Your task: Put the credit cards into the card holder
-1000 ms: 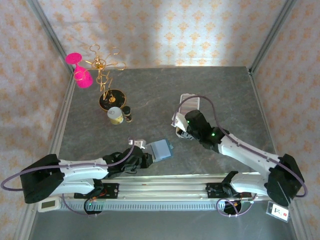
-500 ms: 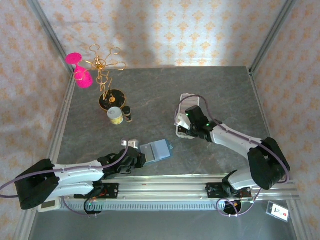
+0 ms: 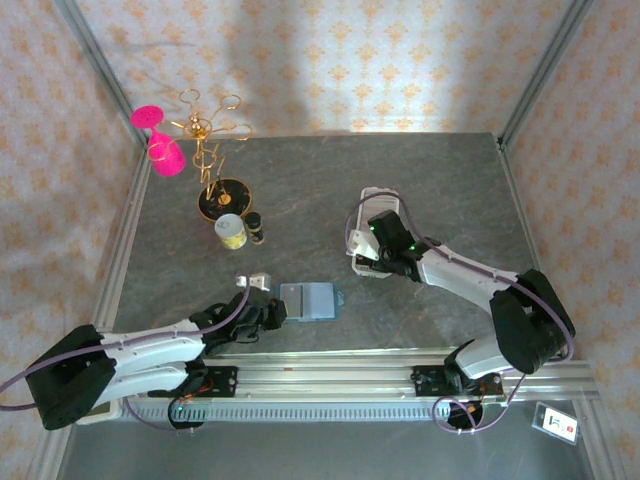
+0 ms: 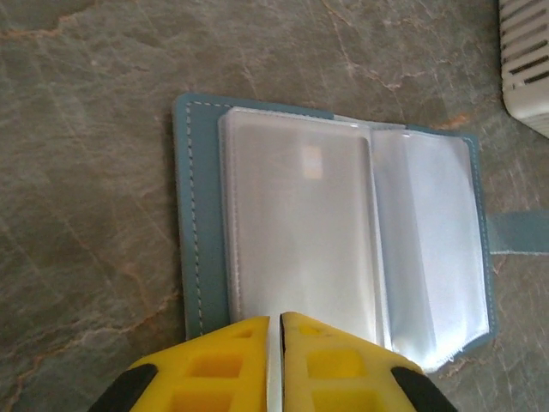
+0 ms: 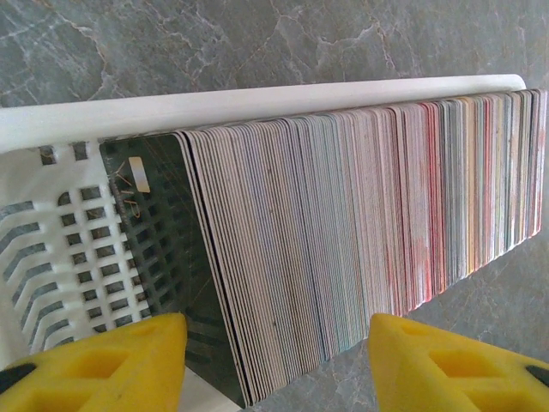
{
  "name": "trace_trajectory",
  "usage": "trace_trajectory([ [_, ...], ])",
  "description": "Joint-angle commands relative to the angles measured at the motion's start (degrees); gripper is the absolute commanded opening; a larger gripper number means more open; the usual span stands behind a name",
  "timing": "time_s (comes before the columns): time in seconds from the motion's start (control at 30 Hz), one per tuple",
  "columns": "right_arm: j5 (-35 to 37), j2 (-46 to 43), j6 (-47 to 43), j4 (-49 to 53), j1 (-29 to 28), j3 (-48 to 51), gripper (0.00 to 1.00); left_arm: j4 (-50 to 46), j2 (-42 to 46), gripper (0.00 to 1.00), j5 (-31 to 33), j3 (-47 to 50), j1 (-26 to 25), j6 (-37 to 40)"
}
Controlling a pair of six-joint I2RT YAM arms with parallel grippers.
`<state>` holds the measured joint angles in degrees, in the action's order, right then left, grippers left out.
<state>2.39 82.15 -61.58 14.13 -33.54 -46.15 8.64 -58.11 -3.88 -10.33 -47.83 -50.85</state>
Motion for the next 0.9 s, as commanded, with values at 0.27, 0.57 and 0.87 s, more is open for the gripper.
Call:
trace_trajectory([
  [0.27,-1.9,2.0,-3.4,-1.3,0.3,-1.9,0.49,-3.1,9.7,0.26,-3.9,1.0,0.5,0.3],
  [0.57,-0.7,2.1,-5.1,-3.0,0.3,-1.1,0.34,-4.6,11.8,0.25,-3.3,2.1,0.5,-1.2],
  [0.87,1.2,0.2,-6.0,-2.5,0.4,-1.5,0.30,-5.7,12.9,0.25,-1.6,2.5,0.4,-1.9],
])
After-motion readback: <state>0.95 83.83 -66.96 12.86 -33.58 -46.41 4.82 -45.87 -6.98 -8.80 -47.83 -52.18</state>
